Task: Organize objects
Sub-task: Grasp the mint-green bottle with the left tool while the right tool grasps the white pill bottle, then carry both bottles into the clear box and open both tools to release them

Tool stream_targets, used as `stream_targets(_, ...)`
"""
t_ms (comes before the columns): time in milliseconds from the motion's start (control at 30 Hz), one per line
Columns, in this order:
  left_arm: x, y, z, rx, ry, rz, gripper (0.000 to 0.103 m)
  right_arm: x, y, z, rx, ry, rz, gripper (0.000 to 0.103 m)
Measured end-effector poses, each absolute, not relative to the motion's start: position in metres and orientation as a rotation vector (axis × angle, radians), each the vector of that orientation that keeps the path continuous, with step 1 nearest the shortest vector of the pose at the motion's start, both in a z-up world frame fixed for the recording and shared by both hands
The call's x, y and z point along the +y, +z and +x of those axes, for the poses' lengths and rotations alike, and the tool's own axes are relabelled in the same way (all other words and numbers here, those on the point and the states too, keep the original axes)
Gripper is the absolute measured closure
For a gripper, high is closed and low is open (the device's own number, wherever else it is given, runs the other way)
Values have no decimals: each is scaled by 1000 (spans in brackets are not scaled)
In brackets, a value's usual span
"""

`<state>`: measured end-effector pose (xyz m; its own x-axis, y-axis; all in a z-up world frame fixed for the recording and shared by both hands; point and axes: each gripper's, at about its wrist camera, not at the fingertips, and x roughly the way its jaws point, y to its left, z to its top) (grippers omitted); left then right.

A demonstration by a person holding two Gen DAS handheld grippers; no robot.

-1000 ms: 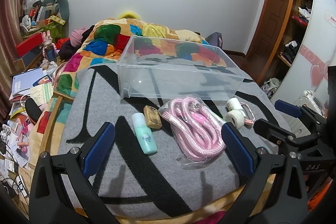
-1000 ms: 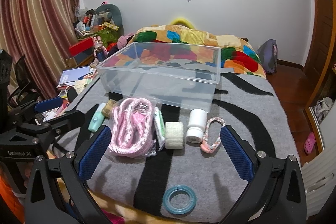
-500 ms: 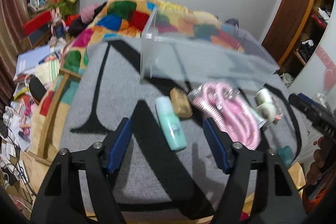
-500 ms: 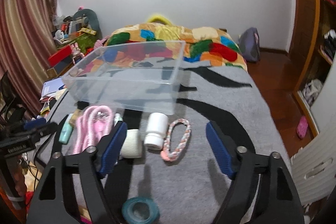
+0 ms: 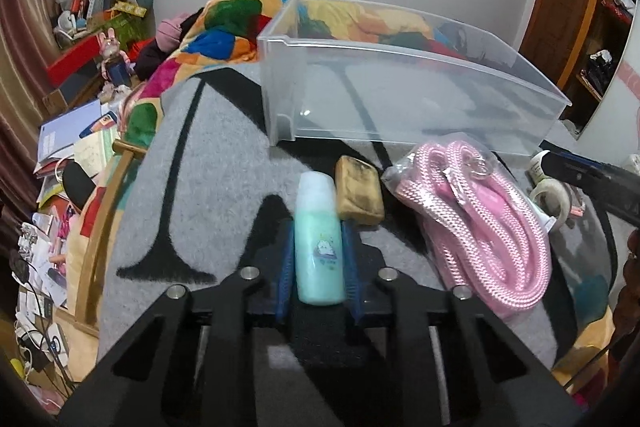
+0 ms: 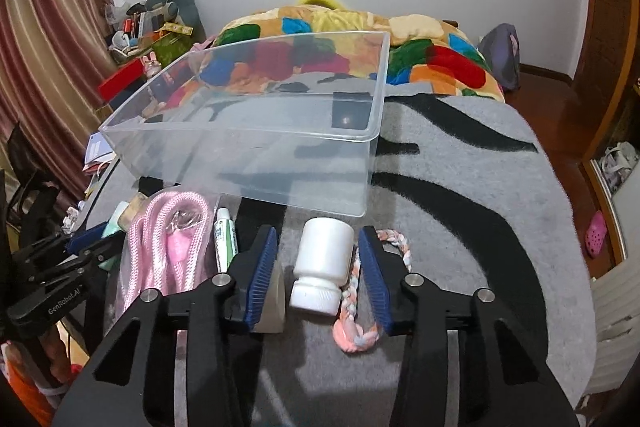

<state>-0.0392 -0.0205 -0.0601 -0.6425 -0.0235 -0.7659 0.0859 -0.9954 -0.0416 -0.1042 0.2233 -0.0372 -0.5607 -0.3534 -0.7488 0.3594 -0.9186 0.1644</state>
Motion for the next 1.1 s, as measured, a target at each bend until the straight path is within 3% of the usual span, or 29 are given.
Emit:
stream_targets(633, -31, -2, -22, 211, -2921, 1143, 81, 237, -44, -121, -42, -2419, 1253, 74)
stream_targets(1100, -19, 40, -68, 171, -3019, 1071, 81, 245, 48, -104, -83, -2505, 935, 76)
